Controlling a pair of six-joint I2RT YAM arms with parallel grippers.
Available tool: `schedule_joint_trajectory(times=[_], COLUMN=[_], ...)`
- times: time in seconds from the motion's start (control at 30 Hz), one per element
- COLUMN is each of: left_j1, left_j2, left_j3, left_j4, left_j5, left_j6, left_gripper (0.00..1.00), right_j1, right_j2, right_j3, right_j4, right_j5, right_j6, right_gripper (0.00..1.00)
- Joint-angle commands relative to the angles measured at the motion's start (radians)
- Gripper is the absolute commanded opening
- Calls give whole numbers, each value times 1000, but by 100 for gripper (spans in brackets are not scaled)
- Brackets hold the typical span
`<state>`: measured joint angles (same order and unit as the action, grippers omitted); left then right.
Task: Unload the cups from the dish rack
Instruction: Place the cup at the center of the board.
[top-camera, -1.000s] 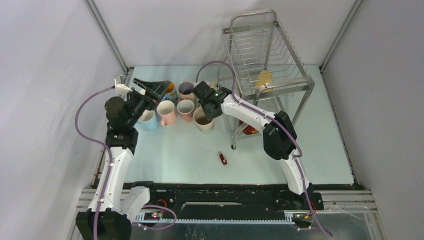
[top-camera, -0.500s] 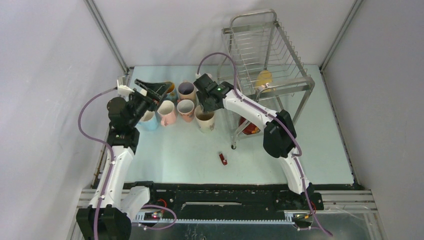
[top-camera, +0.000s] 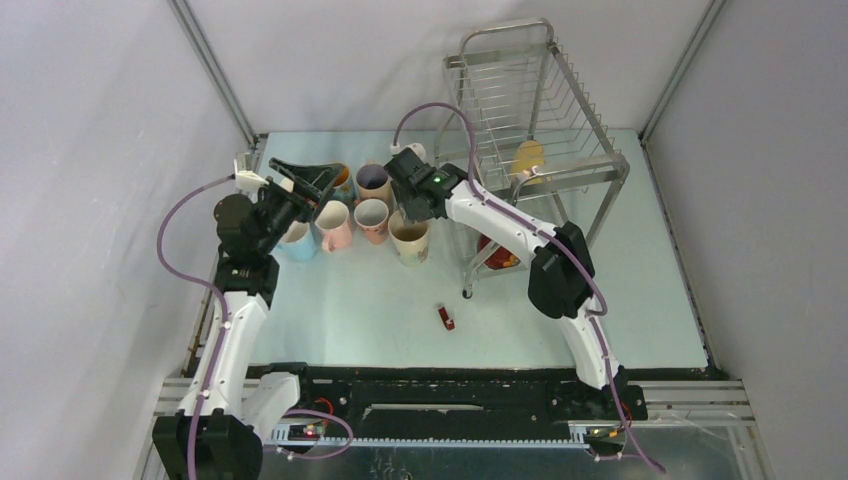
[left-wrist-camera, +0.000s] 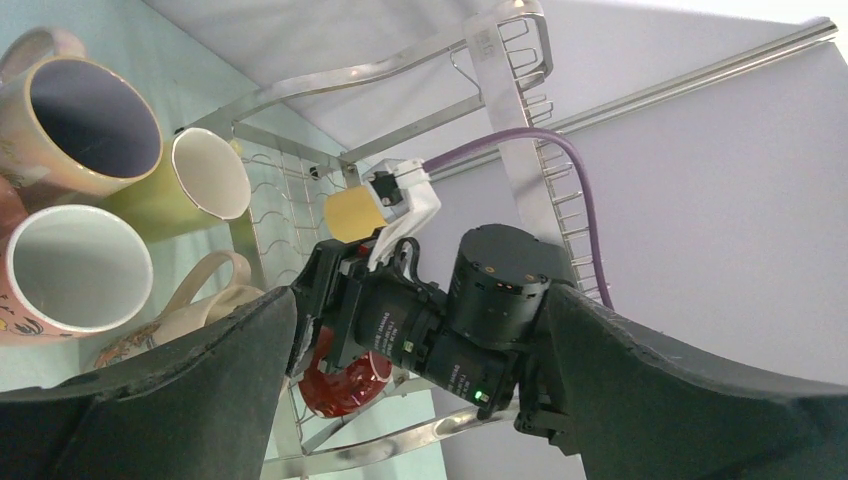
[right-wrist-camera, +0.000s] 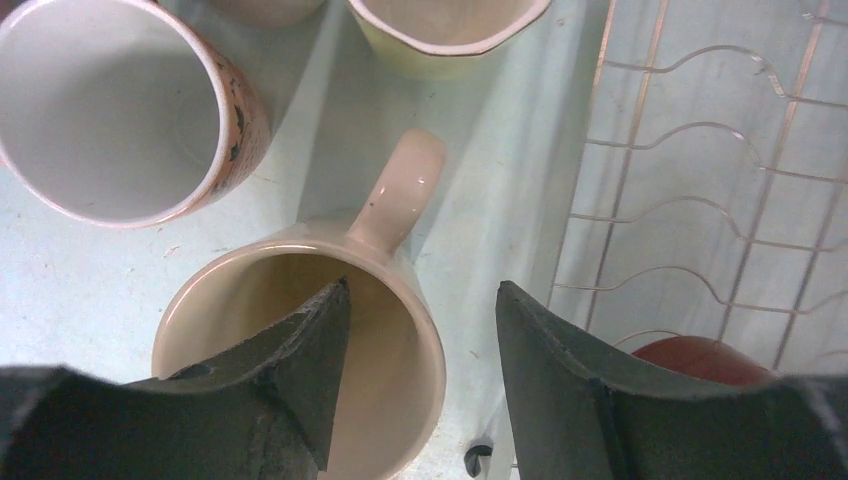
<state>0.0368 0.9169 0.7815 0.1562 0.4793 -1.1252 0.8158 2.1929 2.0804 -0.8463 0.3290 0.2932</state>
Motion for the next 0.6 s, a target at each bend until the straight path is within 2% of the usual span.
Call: schedule_joint_trajectory(times=[0.0,0.2,0.57], left_j1=[-5,-10,-28], left_j2=[5,12,-1], left_j3=[-22,-20,-37], left_j4=[54,58,59], left_j5=[19,20,7], left_j6=[1,5,10], left_gripper=[100,100,100], right_j1=[27,57,104], right_j2=[-94,-116,-207], right_j3=[35,30,50], right_j4=[26,45,60], right_j5=[125,198,165], right_j6=[-5,-36,-83], right_gripper=[63,65,70])
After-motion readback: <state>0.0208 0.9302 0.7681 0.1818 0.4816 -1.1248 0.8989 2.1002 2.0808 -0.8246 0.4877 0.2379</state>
